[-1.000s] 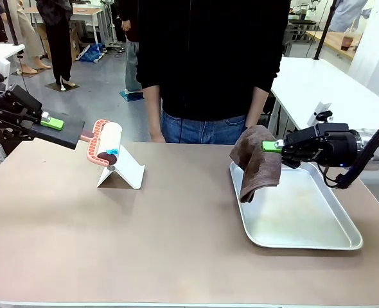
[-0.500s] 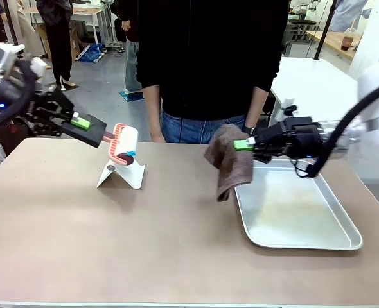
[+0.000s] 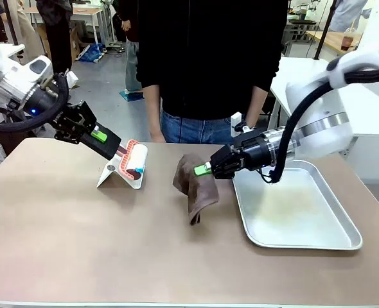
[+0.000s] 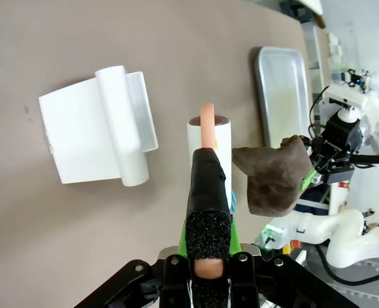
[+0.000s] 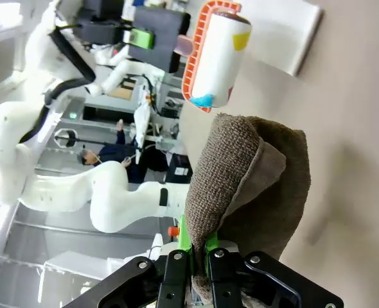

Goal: Clean the surface of the table.
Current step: Return the Lint Roller and towel to their original positions.

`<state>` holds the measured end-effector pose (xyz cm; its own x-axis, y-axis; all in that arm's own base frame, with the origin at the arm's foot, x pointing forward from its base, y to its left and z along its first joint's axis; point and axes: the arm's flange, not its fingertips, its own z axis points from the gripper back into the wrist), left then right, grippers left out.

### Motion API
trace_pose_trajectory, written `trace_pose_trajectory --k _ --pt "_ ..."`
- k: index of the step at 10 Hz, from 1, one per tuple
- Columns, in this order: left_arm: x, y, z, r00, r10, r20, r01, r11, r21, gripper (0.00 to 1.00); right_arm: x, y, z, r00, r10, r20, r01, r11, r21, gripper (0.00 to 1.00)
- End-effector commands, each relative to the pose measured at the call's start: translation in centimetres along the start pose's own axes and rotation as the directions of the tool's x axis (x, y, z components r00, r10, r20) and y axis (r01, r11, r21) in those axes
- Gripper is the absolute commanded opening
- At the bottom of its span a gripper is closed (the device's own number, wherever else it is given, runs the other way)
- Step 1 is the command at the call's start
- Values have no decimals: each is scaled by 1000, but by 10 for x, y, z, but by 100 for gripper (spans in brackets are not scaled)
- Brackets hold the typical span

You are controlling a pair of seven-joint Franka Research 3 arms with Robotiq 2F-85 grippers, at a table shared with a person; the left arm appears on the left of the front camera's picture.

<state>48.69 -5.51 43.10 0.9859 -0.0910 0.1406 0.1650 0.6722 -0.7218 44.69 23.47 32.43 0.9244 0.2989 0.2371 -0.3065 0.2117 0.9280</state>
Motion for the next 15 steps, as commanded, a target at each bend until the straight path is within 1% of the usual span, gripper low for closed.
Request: trace_pose_trajectory --k 1,3,5,8,9,11,13,15 --pt "10 1 -9 999 -26 26 25 999 37 22 16 -4 -1 998 -55 -16 55 998 -24 8" --pt "19 2 -20 997 9 79 -13 999 46 22 18 -14 -8 995 -80 -58 78 996 -40 8" --pt "28 6 -23 994 31 107 -33 999 17 22 23 -18 -11 992 -95 -87 89 994 -66 8" --pt "39 19 -26 993 63 103 -65 998 12 22 28 -17 -8 989 -99 -110 85 988 -127 8" --pt "41 21 -26 994 72 81 -72 997 2 22 30 -18 -8 988 -110 -109 94 986 -139 8" --pt "46 22 -28 992 86 93 -90 995 39 22 32 -20 -7 987 -122 -106 106 984 -142 8" --pt "50 19 -30 992 92 81 -99 992 81 22 32 -21 -6 988 -121 -100 107 986 -130 8" --pt "56 15 -34 995 96 33 -100 987 128 22 31 -24 -4 989 -121 -90 111 987 -117 8"
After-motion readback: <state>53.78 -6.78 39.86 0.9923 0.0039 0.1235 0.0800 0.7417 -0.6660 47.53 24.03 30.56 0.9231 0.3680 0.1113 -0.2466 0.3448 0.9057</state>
